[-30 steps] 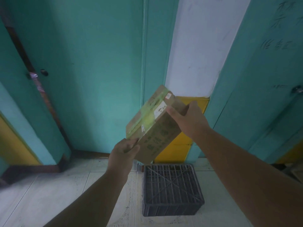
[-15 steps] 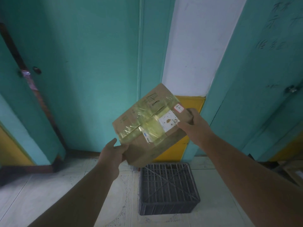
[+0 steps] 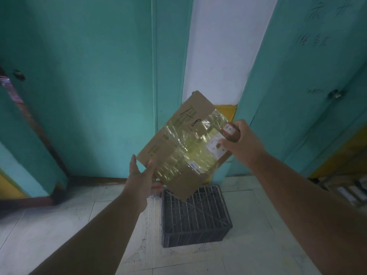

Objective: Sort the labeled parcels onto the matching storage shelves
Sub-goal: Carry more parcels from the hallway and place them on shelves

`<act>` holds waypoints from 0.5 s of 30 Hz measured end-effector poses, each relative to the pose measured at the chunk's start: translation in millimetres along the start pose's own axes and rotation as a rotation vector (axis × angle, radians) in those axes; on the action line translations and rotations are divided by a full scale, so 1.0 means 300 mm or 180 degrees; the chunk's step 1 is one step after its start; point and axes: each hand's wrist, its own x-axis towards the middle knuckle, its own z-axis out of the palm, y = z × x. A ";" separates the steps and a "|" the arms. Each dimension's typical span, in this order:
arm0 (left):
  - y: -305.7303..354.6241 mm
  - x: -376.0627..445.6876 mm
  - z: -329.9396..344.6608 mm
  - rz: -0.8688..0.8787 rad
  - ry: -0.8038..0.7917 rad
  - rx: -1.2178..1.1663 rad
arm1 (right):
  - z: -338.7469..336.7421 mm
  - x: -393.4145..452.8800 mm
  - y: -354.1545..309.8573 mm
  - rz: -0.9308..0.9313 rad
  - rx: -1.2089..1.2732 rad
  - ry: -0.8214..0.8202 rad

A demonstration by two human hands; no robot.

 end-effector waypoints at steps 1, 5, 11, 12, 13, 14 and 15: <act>-0.014 0.001 0.013 0.0054 -0.0065 0.0081 | -0.018 0.000 0.006 -0.0026 -0.0090 0.0060; -0.068 -0.005 0.095 0.0144 -0.0170 0.0166 | -0.112 0.004 0.061 -0.0028 -0.0137 0.0307; -0.221 -0.053 0.406 0.0117 -0.0463 0.0918 | -0.371 -0.067 0.275 0.0272 -0.0382 0.0764; -0.253 -0.071 0.478 0.0084 -0.0603 0.1008 | -0.438 -0.090 0.319 0.0329 -0.0445 0.0799; -0.286 -0.089 0.554 0.0073 -0.0759 0.1077 | -0.508 -0.115 0.366 0.0400 -0.0513 0.0824; -0.318 -0.113 0.636 0.0086 -0.0925 0.1138 | -0.580 -0.139 0.420 0.0459 -0.0559 0.0860; -0.350 -0.139 0.724 0.0100 -0.1108 0.1205 | -0.657 -0.163 0.478 0.0504 -0.0569 0.0926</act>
